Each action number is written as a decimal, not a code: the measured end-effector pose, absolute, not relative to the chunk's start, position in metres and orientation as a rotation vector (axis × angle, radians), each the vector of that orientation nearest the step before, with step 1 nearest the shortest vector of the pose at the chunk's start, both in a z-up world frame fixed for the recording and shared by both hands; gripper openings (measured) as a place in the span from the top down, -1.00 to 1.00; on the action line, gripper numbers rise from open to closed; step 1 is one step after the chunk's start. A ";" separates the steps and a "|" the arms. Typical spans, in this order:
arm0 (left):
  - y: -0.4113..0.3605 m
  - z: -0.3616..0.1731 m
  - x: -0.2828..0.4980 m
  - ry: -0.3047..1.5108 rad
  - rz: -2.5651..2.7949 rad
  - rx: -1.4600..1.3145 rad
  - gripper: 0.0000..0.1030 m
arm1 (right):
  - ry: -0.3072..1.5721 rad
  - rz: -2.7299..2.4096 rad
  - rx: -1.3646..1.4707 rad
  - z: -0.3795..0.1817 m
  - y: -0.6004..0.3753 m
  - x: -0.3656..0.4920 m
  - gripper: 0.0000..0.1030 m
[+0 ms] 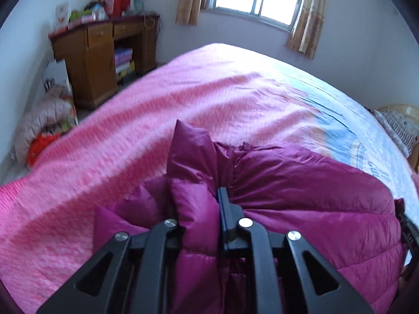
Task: Fold large clothes
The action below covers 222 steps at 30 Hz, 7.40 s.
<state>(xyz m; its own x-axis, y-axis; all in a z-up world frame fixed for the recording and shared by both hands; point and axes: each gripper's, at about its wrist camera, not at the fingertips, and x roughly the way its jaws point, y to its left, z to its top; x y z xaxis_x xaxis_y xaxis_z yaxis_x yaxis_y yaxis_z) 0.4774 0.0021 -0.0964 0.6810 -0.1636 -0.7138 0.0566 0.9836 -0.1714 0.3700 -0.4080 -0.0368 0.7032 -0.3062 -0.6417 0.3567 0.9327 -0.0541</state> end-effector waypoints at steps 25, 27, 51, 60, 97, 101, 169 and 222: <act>-0.038 -0.104 0.474 0.848 0.069 0.150 0.57 | 0.626 -0.108 0.155 0.052 -0.322 0.337 0.54; -0.039 -0.104 0.477 0.850 0.066 0.141 0.56 | 0.679 -0.018 0.154 0.039 -0.284 0.353 0.54; -0.023 -0.048 0.415 0.764 -0.053 -0.066 0.01 | 0.835 -0.012 0.214 -0.069 -0.267 0.400 0.62; -0.070 -0.096 0.385 0.761 -0.148 -0.095 -0.22 | 0.815 0.025 0.288 -0.070 -0.281 0.392 0.62; 0.061 -0.085 0.290 0.641 0.031 -0.343 -0.86 | 0.758 -0.147 0.251 -0.059 -0.360 0.279 0.64; 0.063 -0.111 0.301 0.745 -0.007 -0.417 -0.86 | 0.772 -0.189 0.189 -0.053 -0.347 0.281 0.64; -0.238 -0.073 0.212 0.509 -0.687 0.477 0.56 | 0.576 0.079 0.860 -0.038 -0.525 0.182 -0.64; -0.212 -0.062 0.381 0.717 -0.470 0.279 -0.38 | 0.676 0.266 0.840 -0.093 -0.522 0.266 0.67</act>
